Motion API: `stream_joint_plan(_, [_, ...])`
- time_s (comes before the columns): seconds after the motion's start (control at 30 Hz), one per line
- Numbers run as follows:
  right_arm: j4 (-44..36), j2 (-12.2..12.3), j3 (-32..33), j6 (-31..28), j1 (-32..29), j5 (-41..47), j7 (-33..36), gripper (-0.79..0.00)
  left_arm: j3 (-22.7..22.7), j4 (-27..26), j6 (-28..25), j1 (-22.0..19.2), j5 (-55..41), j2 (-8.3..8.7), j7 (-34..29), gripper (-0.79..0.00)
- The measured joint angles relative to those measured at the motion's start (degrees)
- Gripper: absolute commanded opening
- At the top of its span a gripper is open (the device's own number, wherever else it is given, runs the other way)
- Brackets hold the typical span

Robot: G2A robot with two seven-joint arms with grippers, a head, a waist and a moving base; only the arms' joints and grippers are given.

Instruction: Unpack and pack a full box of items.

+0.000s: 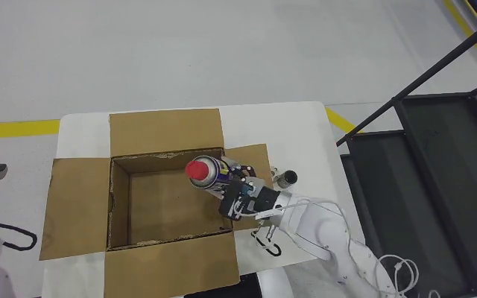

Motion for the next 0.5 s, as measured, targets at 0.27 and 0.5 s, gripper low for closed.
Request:
stream_joint_plan(0.27, [0.9,-1.5,-8.5,2.6,7.3,-0.3,11.2,-0.785,0.0,0.0,0.0,0.0,0.0,0.0,0.0,0.0])
stream_joint_plan(0.5, [2.2,-2.9,-15.0,4.4,12.2,-0.6,19.0,-0.785,0.0,0.0,0.0,0.0,0.0,0.0,0.0,0.0])
